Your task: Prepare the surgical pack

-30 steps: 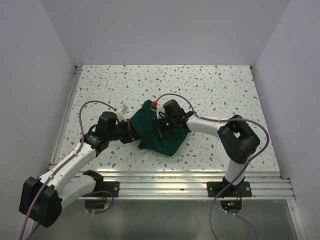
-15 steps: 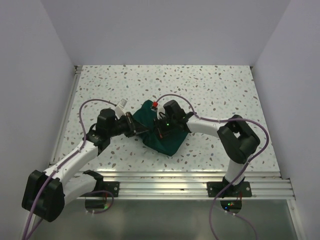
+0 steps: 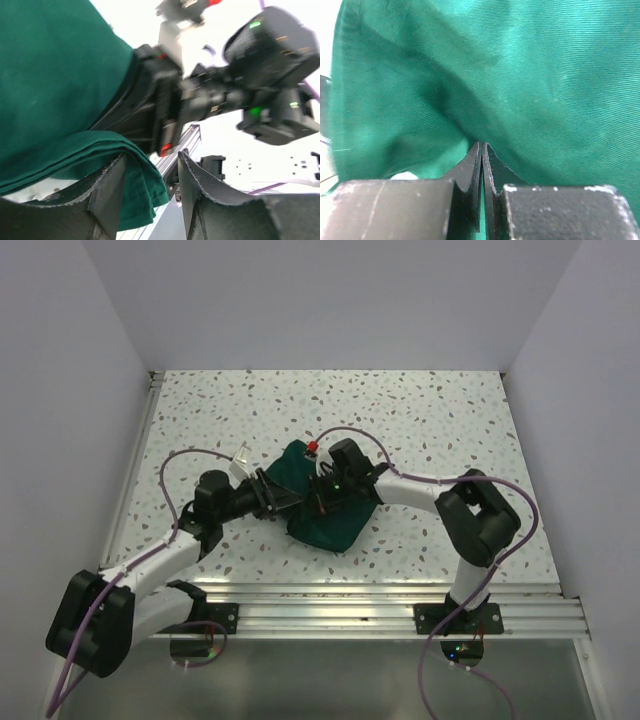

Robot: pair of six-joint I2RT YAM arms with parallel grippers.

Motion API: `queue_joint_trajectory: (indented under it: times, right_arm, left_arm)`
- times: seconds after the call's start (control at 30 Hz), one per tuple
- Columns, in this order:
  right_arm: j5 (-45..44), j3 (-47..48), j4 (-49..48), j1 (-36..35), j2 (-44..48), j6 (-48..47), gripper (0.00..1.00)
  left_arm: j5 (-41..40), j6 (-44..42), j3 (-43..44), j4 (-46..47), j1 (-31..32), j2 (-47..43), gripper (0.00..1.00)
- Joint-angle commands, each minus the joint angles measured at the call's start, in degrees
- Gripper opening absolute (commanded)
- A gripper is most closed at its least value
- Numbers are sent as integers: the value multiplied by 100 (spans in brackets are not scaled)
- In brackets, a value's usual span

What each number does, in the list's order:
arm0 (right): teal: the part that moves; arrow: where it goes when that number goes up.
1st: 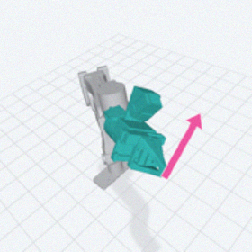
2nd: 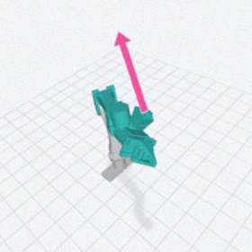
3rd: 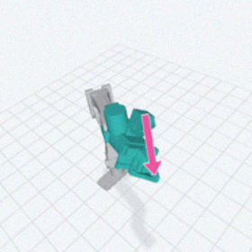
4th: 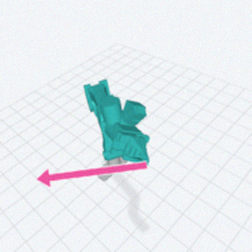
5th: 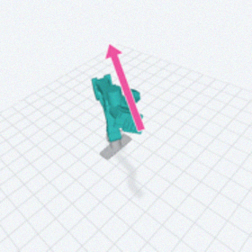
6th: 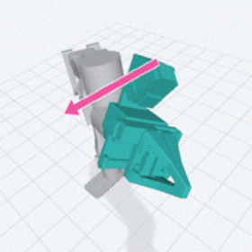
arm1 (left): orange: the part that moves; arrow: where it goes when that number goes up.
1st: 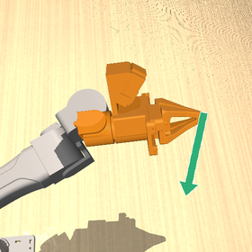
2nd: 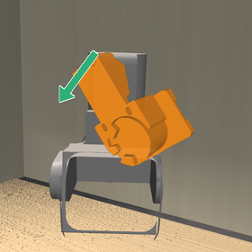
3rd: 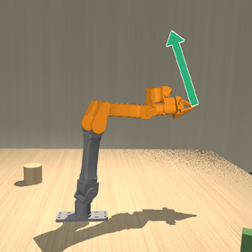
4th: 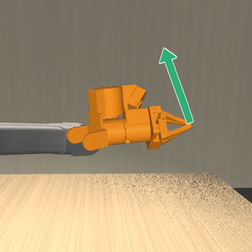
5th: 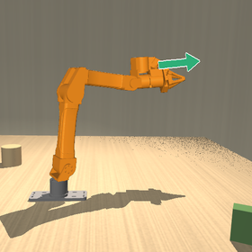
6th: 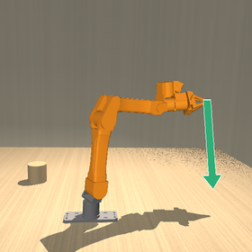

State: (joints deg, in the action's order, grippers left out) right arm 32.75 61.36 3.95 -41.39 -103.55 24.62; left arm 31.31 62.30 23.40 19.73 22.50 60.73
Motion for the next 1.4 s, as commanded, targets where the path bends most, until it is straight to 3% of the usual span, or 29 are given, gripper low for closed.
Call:
queue_joint_trajectory:
  times: [0.0,0.33,0.47,0.63,0.87,0.97,1.0,1.07,1.27,1.37]
  right_arm:
    - [170,209,-87,60,80,34,3]
    - [310,183,-263,113,-16,157,2]
    - [363,192,-298,139,-43,175,2]
    - [232,218,-132,245,89,43,3]
    - [-163,210,307,482,633,-133,6]
    - [-400,17,440,518,1115,-203,18]
    - [-540,-106,484,518,1248,-282,28]
    - [-586,-386,397,518,1703,-344,38]
    - [-603,-1248,-130,430,2610,-379,58]
    - [-971,-1425,-254,36,2875,-309,68]
  left_arm:
    - [156,203,-248,874,-35,193,50]
    - [-117,326,-485,1718,9,-87,61]
    - [-55,125,-293,1351,17,-52,69]
    - [-187,-148,-160,884,17,-26,59]
    - [-186,-26,-300,1287,61,211,57]
    - [-187,27,-353,1464,88,273,57]
    - [-187,27,-362,1473,88,299,57]
    - [-195,36,-362,1482,97,299,56]
    - [-239,80,-362,1438,97,255,56]
    - [-274,71,-397,1420,97,194,56]
